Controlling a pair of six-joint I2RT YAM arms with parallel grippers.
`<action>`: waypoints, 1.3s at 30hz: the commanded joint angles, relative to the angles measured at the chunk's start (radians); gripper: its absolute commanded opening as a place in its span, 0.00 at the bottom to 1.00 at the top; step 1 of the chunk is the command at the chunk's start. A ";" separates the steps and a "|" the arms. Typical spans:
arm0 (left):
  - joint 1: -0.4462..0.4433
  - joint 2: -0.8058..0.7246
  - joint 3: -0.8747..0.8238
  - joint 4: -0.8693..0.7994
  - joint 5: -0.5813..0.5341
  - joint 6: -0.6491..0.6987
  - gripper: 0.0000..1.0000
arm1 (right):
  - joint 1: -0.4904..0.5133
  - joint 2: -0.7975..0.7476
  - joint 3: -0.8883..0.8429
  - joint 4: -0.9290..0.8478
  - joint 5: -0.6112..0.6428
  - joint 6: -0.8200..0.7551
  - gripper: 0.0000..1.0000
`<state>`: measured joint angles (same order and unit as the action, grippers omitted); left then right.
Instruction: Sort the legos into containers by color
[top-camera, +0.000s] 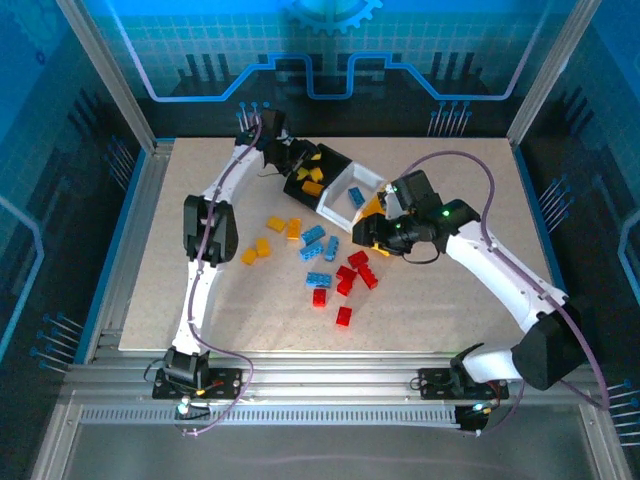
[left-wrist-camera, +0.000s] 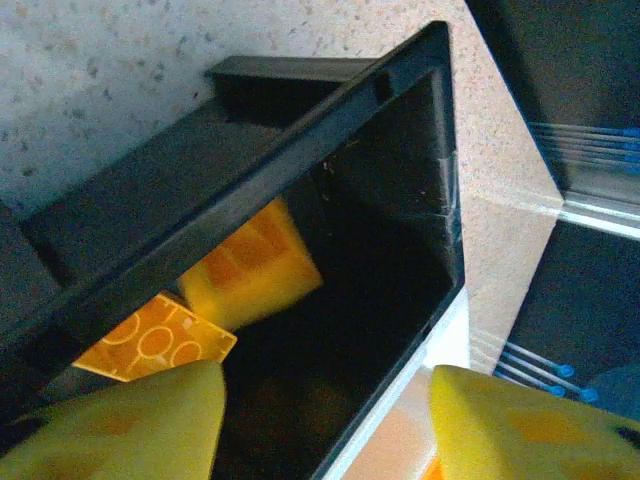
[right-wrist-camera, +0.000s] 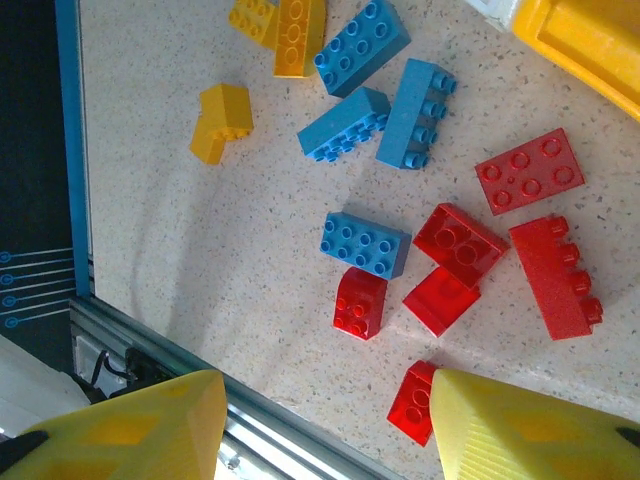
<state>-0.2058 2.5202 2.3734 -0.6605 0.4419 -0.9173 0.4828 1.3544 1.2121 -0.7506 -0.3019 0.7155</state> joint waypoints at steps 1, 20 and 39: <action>0.002 -0.025 0.046 -0.006 0.038 0.003 0.63 | -0.013 -0.017 -0.014 -0.007 0.018 0.018 0.58; -0.004 -0.791 -0.938 -0.372 -0.340 0.407 0.74 | 0.073 0.198 0.106 0.034 -0.071 -0.048 0.58; -0.028 -0.524 -0.845 -0.328 -0.438 0.500 0.61 | 0.127 0.192 0.110 -0.005 -0.036 -0.053 0.59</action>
<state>-0.2276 1.9560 1.4826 -0.9859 0.0299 -0.4438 0.5976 1.5856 1.3289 -0.7300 -0.3473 0.6689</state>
